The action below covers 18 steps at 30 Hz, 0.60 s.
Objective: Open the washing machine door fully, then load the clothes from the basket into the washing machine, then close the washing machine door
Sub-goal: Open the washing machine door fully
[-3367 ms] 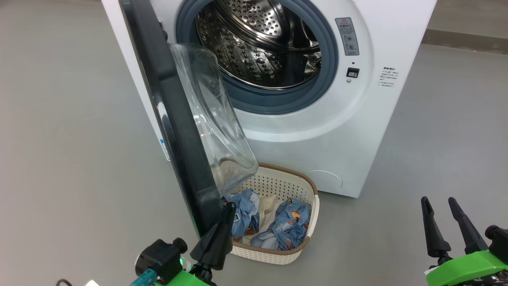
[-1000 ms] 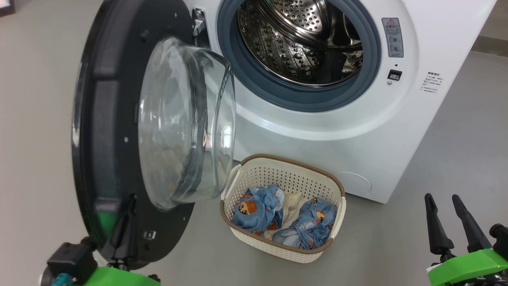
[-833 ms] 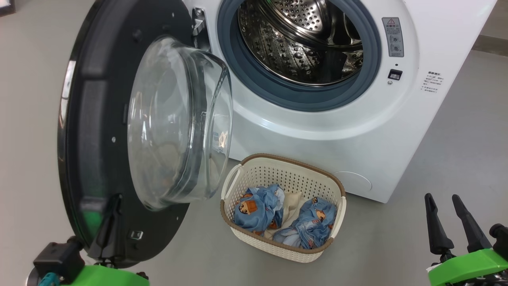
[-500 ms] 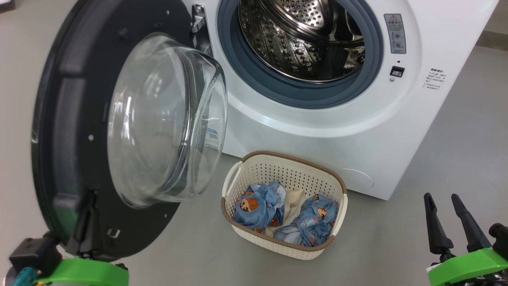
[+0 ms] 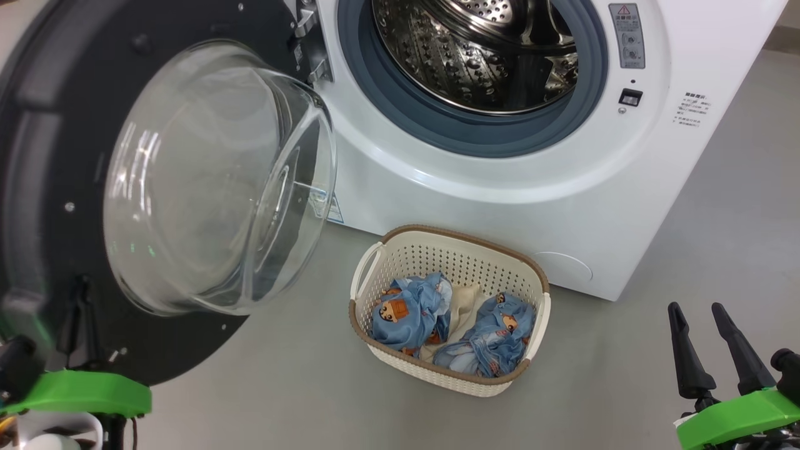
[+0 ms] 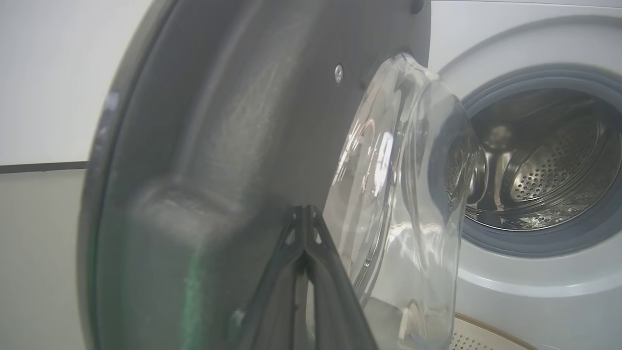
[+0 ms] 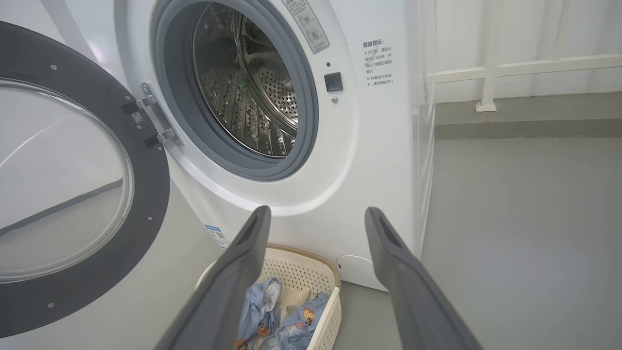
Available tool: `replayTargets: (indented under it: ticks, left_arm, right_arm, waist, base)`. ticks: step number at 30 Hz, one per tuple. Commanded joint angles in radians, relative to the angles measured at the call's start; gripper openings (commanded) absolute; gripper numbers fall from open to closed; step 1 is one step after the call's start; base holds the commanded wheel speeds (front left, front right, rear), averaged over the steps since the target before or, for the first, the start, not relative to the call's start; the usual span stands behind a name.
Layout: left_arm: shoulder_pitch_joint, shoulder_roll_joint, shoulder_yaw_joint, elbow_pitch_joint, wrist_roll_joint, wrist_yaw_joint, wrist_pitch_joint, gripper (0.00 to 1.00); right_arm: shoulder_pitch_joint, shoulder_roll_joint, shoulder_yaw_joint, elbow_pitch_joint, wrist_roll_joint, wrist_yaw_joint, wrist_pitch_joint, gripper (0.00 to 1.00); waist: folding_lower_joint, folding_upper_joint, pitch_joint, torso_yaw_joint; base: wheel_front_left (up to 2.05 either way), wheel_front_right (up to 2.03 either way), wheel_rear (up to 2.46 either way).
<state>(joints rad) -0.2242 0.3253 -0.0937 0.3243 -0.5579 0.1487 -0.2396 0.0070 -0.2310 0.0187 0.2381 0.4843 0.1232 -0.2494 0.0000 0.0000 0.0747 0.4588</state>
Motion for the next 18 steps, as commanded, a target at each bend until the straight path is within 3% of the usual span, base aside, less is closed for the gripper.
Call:
replayTargets:
  ticks: [1,8,18]
  left_arm:
    - [-0.062,0.051,0.062,0.016,-0.006,0.0,-0.011,0.0]
    - [-0.145,0.047,0.129,0.113,-0.006,-0.03,-0.021,0.0]
    - [-0.239,0.041,0.295,0.198,0.075,-0.059,-0.022,0.0]
  right_arm:
    - [-0.037,-0.028,0.019,-0.026,-0.005,0.008,-0.012,1.0]
    - [-0.06,-0.045,0.014,-0.029,-0.007,0.008,-0.012,1.0]
    - [-0.102,-0.065,0.024,-0.032,-0.015,0.008,-0.012,1.0]
  waist:
    - [0.0,0.0,0.012,-0.002]
    - [0.0,0.0,0.059,-0.004]
    - [0.0,0.0,0.136,-0.016]
  base:
    - [0.0,0.0,0.0]
    - [0.0,0.0,0.0]
    - [0.0,0.0,0.0]
